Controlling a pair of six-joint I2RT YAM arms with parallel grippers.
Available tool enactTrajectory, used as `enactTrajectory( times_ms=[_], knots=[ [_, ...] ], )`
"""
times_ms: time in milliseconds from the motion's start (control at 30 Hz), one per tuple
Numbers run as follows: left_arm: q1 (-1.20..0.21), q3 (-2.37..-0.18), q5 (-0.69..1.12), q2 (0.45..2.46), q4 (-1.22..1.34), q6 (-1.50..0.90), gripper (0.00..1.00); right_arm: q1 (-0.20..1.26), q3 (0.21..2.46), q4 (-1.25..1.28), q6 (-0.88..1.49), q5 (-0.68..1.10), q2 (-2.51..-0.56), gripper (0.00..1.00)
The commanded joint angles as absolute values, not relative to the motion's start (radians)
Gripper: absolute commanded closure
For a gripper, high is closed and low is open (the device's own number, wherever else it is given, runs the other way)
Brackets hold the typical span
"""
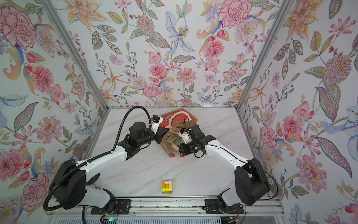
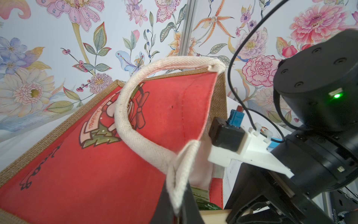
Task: Take out the folding fans from the tote bags
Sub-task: Pick up the folding fan from the canvas bag.
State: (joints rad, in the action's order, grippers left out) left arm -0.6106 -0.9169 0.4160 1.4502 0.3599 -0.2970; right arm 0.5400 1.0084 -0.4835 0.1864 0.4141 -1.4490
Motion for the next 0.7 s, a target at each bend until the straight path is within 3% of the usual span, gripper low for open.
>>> enactTrajectory(
  times_ms=[0, 667],
  knots=[
    [-0.601, -0.945, 0.444, 1.459, 0.377, -0.325, 1.00, 0.516, 1.036, -0.500, 0.176, 0.433, -1.426, 0.99],
    [-0.600, -0.954, 0.430, 1.462, 0.378, -0.349, 1.00, 0.454, 1.096, -0.858, 0.111, 0.385, -1.217, 1.00]
  ],
)
